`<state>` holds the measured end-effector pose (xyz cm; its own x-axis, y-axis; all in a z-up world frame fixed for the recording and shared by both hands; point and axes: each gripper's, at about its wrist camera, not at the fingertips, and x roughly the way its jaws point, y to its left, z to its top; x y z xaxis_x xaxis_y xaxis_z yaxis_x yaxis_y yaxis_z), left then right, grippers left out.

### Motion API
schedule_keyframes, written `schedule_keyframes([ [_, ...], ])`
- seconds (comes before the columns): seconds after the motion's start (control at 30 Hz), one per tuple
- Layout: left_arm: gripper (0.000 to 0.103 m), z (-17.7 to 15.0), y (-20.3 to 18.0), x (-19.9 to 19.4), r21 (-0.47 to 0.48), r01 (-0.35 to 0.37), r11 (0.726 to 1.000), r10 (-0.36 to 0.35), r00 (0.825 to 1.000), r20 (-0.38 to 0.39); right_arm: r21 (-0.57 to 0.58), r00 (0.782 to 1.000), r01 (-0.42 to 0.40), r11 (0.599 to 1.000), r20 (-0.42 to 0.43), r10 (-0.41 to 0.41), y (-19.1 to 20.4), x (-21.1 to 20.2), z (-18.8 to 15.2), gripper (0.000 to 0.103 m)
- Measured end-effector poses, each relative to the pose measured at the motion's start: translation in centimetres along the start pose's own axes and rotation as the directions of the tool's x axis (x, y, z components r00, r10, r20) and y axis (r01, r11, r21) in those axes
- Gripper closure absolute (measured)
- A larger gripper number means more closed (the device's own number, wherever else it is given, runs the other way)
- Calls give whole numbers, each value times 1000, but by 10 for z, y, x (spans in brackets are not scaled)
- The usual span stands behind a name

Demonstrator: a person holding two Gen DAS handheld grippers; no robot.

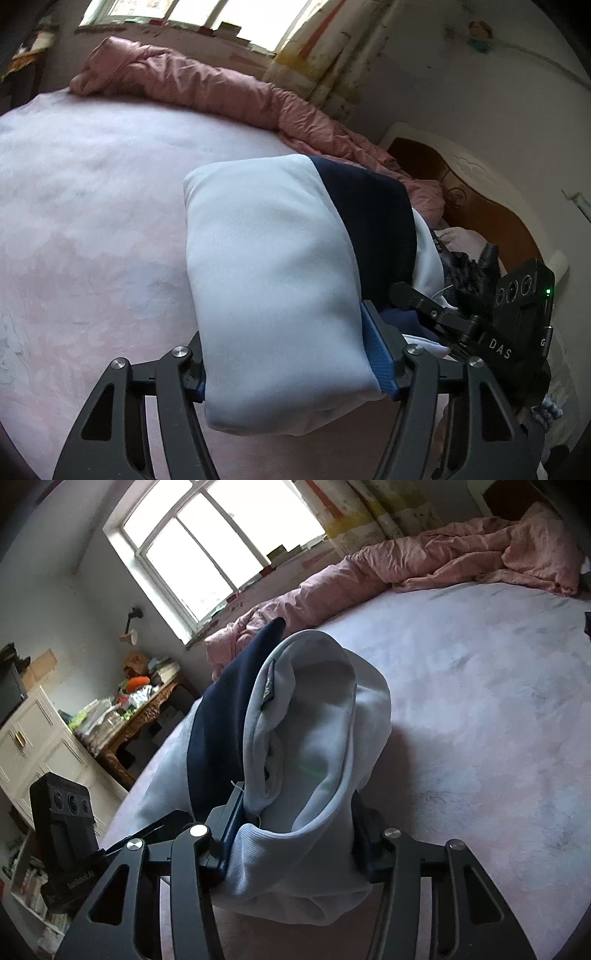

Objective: Fold large clothes
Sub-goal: 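Carry the lifted bundle with both tools toward the dark clothes pile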

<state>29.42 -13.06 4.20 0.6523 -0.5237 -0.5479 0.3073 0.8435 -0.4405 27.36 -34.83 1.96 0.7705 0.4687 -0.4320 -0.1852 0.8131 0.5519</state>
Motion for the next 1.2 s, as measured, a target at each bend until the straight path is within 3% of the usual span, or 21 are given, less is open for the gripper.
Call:
schedule_keyframes([
  [0.23,38,17,-57,-20,123,47,991,-53,997,48,7,991,-5,1000,132,4,4,-64,16,50],
  [0.37,38,33,-110,-17,206,110,972,-125,990,59,9,975,34,999,218,-35,-1,-115,34,50],
  [0.47,38,46,-157,-5,247,196,949,-216,975,54,14,955,93,996,282,-93,-12,-163,54,50],
  [0.57,38,63,-207,19,272,320,907,-339,940,26,29,913,181,983,366,-179,-25,-214,74,50],
  [0.7,38,77,-278,59,331,467,820,-488,872,-20,84,821,315,945,475,-316,-52,-277,100,50],
  [0.8,38,78,-326,94,356,532,768,-548,834,-65,143,763,381,913,509,-398,-79,-309,114,50],
  [0.87,38,71,-348,123,343,563,752,-561,819,-115,215,731,409,887,504,-460,-110,-322,118,49],
  [0.93,38,60,-362,168,307,577,757,-543,816,-196,292,716,435,851,460,-524,-143,-321,119,48],
  [1.0,36,39,-365,224,251,551,796,-478,827,-297,402,714,475,782,344,-610,-196,-304,112,48],
  [1.03,34,23,-361,262,225,507,832,-416,838,-353,437,714,502,747,277,-642,-220,-290,107,48],
  [1.1,28,-3,-352,302,239,436,868,-340,872,-353,453,716,537,711,201,-669,-267,-259,88,44],
  [1.13,27,-7,-349,310,236,427,873,-333,874,-354,447,717,540,714,200,-668,-274,-253,84,43],
  [1.2,26,-8,-347,314,200,445,873,-348,855,-384,444,707,549,708,206,-677,-277,-250,79,43],
])
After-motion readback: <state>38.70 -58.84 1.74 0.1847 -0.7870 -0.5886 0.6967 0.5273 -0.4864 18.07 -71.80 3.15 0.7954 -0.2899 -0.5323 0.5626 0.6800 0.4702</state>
